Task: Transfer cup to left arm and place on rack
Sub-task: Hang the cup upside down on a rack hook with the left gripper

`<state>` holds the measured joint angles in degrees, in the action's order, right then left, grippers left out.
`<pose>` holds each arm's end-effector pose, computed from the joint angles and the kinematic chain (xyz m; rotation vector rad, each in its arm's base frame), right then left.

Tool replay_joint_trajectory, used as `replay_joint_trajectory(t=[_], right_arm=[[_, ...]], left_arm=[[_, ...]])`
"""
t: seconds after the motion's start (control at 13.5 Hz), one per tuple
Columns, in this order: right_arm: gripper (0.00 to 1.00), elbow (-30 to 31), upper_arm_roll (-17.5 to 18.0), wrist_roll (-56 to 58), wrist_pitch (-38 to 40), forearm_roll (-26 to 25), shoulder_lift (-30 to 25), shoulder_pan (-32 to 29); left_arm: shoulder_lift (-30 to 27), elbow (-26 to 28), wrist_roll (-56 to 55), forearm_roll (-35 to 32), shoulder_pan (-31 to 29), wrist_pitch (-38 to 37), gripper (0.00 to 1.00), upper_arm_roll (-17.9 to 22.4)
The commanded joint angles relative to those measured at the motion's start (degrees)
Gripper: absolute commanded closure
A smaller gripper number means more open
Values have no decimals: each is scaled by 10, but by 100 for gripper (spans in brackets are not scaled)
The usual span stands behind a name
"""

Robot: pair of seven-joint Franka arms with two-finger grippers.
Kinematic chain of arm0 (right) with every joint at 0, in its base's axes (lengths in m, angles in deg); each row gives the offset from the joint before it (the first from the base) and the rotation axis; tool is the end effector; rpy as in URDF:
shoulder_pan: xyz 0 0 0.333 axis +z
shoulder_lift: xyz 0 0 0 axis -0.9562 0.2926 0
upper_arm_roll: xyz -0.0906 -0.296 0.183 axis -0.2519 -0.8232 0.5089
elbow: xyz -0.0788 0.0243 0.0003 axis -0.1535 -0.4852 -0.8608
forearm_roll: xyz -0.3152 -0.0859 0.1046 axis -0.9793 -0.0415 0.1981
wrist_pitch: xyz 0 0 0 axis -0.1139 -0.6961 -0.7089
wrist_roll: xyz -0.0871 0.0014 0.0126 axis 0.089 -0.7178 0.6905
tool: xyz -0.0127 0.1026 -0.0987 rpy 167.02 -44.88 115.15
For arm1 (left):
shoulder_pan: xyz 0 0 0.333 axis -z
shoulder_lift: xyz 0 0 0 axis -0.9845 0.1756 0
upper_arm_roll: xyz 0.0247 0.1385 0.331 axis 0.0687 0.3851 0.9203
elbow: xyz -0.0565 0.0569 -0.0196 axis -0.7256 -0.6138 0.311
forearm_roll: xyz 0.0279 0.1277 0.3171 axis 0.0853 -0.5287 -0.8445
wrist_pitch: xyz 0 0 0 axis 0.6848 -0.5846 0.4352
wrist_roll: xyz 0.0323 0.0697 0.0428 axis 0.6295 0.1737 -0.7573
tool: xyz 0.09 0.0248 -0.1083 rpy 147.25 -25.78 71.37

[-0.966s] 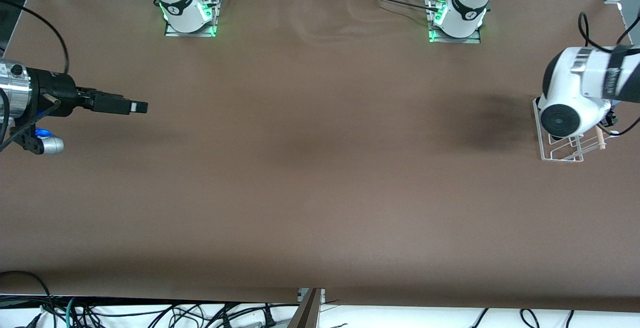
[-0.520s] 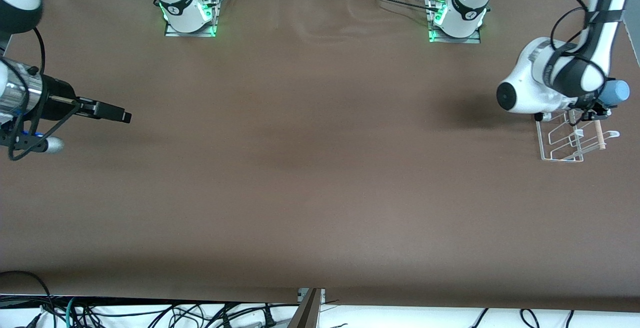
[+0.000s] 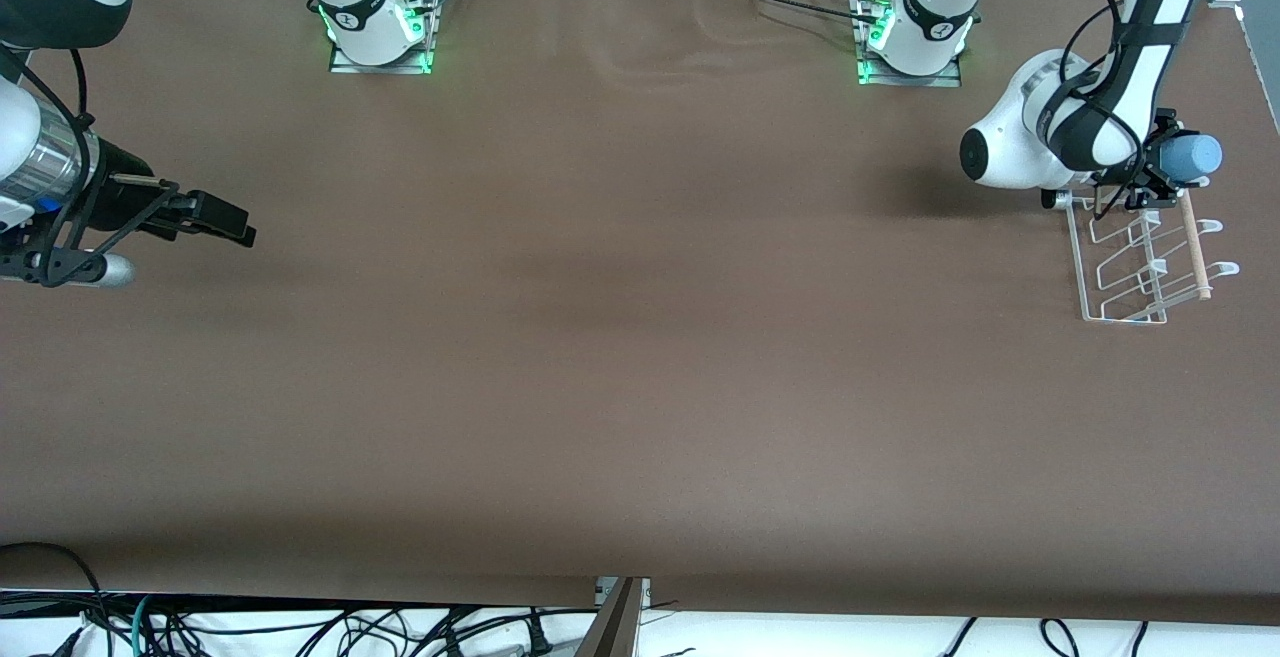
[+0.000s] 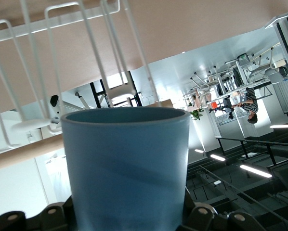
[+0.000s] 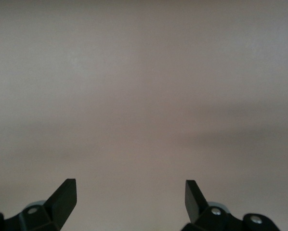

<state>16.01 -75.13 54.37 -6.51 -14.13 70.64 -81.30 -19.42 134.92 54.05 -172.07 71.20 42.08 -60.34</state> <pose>0.5668 0.0500 0.5802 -3.0784 0.1465 0.0818 0.3665 0.1399 0.3363 -1.2142 1.5412 1.4158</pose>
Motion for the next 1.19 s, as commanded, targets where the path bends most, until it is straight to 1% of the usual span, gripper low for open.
replay_joint_trajectory(t=[0.0,0.22,0.37,0.52,0.67,0.74,0.82,0.89,0.97,1.04,1.11], right_arm=[[1,14,2,4,-16,-15,-12,9],[1,26,9,-24,13,-11,-17,12],[1,36,9,-24,10,-11,-24,11],[1,75,15,-24,-9,-12,-56,12],[1,134,18,-23,-54,-12,-100,16],[1,141,17,-24,-58,-19,-106,36],[1,138,2,-24,-58,-19,-106,53],[1,137,-23,-24,-60,-18,-106,81],[1,136,-58,-25,-62,-17,-105,115],[1,135,-75,-24,-69,-18,-105,137],[1,135,-77,-24,-72,-18,-104,137]], left_arm=[[-32,33,-1,-38,-8,11,100,-5],[-32,36,-5,-61,-25,30,100,-5],[-31,41,-7,-65,-32,37,100,-5],[-26,45,-26,-74,-33,41,100,-4],[-15,50,-55,-93,-38,42,100,-4],[-9,50,-61,-93,-40,48,100,-4],[-3,48,-67,-93,-43,57,100,-5],[4,46,-71,-94,-43,59,100,-5],[11,44,-75,-94,-42,59,100,-5],[18,40,-76,-94,-41,59,100,-5],[24,33,-75,-94,-41,61,98,-5]])
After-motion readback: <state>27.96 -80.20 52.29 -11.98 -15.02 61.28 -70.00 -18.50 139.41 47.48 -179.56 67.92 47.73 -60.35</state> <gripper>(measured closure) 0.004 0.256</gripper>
